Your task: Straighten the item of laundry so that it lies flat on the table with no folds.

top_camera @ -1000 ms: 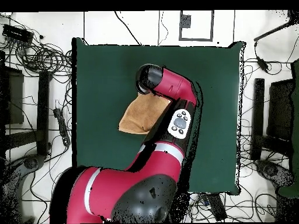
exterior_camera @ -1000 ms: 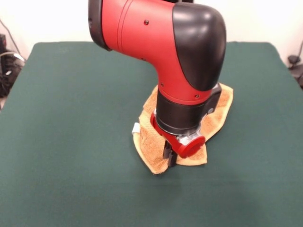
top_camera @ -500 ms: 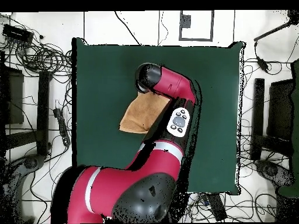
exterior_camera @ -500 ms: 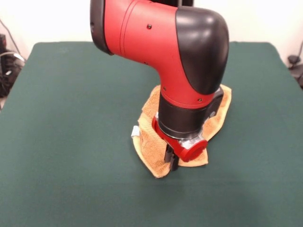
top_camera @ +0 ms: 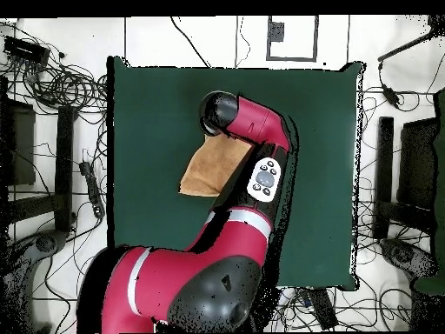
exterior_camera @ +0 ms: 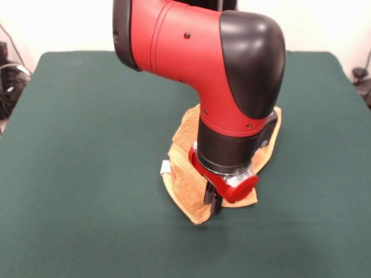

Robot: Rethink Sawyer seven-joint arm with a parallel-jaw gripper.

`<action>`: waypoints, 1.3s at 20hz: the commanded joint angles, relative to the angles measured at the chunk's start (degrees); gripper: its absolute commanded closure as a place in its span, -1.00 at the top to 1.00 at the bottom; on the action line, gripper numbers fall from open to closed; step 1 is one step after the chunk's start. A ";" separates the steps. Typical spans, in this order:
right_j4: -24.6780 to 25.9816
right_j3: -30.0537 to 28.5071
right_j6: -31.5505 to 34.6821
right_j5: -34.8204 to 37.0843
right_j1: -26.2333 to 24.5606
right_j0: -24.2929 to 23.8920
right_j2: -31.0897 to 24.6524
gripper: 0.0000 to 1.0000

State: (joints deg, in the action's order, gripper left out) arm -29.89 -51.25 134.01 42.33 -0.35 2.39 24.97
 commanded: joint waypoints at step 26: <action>0.77 1.66 5.48 2.94 -0.52 0.11 -7.16 1.00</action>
State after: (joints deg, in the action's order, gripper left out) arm -29.50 -48.86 134.01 42.31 -0.78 2.38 24.96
